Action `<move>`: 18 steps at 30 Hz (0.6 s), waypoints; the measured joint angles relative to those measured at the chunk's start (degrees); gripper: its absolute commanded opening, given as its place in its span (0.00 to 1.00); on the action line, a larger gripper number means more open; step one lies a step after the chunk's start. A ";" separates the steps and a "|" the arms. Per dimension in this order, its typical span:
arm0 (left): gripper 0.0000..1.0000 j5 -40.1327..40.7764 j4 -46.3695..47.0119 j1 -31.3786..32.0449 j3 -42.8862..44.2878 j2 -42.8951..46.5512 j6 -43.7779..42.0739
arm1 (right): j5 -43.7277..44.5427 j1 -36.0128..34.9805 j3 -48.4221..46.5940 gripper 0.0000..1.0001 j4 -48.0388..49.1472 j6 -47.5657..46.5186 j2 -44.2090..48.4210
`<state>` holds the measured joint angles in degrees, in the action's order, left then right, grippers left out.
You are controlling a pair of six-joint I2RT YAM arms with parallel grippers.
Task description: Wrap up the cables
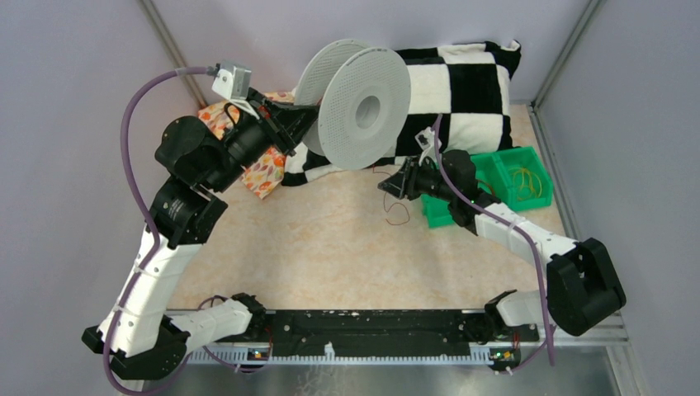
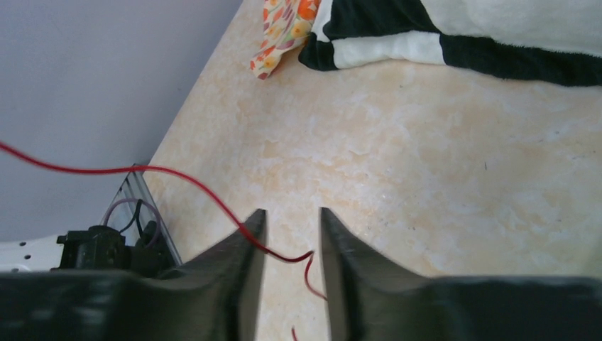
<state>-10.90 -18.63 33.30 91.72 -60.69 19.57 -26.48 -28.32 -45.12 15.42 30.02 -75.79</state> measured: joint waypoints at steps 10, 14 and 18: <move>0.00 0.70 -1.40 0.00 0.00 0.17 -0.02 | -0.46 0.00 0.90 0.00 1.51 1.62 0.63; 0.00 4.39 -2.08 0.02 0.00 -0.13 0.07 | -0.79 -0.02 3.50 0.00 -0.81 1.16 4.83; 0.00 12.79 -2.58 0.04 0.00 -2.64 1.33 | 0.57 -1.16 5.73 0.00 -7.10 -1.81 12.11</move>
<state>1.89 -21.21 33.34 91.72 -63.33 20.91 -25.91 -29.47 -39.40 8.32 28.21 -63.68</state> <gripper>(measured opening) 0.029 0.009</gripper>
